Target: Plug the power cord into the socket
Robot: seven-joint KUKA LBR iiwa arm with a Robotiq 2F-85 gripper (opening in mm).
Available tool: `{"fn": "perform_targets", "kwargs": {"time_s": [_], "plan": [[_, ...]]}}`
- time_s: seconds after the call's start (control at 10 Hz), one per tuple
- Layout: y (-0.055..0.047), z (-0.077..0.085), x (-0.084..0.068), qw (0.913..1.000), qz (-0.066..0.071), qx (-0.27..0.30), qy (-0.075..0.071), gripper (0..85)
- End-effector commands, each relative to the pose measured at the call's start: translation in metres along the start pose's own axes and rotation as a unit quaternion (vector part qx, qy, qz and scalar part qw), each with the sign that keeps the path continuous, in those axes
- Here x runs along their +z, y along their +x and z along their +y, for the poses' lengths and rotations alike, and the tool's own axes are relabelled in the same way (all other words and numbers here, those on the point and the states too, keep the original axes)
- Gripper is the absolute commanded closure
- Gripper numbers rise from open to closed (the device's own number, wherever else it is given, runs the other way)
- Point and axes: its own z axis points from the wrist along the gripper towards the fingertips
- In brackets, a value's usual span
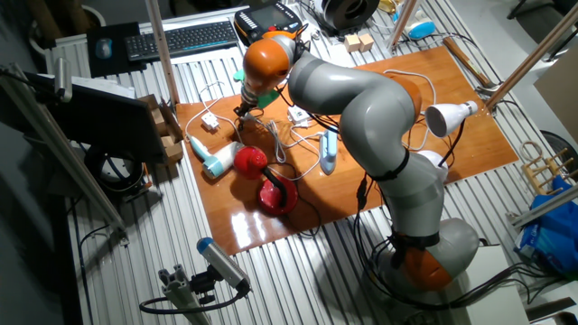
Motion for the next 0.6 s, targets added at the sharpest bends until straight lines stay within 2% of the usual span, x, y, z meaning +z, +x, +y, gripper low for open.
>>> {"fn": "perform_targets", "kwargs": {"time_s": [0.0,0.5], "plan": [[-0.0003,0.0001,-0.0002,1.0,0.0,0.0,0.0,51.0],[-0.0021,0.0027,0.0054,1.0,-0.002,0.0,0.002,51.0]]}}
